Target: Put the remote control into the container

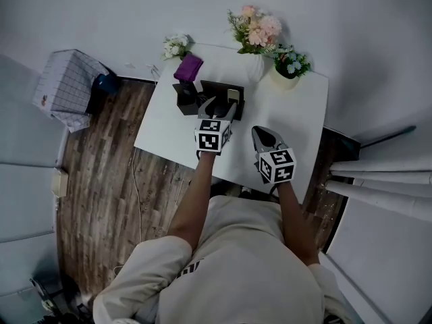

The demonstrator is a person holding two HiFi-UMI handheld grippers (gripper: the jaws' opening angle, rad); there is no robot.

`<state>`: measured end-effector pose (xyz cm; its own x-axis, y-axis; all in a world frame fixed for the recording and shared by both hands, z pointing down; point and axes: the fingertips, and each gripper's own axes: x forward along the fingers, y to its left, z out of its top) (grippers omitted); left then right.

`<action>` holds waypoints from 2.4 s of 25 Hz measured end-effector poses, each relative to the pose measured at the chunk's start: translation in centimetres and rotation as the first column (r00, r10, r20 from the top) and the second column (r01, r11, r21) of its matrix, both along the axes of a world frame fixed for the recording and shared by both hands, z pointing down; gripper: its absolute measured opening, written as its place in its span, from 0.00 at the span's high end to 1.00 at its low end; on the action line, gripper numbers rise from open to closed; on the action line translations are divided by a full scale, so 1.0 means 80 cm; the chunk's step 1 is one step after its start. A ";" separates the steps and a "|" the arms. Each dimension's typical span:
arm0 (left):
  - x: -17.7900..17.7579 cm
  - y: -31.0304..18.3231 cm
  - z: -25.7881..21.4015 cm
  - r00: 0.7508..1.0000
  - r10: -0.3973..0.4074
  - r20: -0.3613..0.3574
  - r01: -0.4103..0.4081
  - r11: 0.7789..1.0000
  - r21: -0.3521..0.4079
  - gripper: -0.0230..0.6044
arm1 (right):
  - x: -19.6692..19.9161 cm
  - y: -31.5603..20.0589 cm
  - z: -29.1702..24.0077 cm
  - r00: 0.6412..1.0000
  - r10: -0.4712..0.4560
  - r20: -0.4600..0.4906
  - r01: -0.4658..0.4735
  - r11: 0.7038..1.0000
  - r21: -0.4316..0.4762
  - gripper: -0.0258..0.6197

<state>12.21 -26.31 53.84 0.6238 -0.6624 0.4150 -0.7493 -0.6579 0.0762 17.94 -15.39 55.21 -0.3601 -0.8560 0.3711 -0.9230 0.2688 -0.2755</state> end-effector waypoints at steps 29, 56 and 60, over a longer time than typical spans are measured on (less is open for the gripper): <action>-0.221 0.163 -0.003 1.000 -0.022 -0.010 0.022 1.000 -0.013 0.61 | -0.128 0.051 -0.027 0.961 0.267 -0.076 -0.261 0.962 0.080 0.85; -0.287 0.235 0.032 0.993 0.114 -0.002 -0.114 0.993 0.012 0.68 | -0.250 0.129 0.014 0.924 0.295 -0.244 -0.275 0.955 0.115 0.75; -0.287 0.234 0.032 0.994 0.109 -0.005 -0.109 0.994 0.008 0.68 | -0.278 0.125 0.008 0.956 0.217 -0.199 -0.197 0.974 0.116 0.75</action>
<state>-10.72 -7.59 56.41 0.6948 -0.5936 0.4061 -0.6726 -0.7362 0.0746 -4.27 -5.38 55.86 -0.0940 -0.9380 0.3337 -0.9953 0.0810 -0.0528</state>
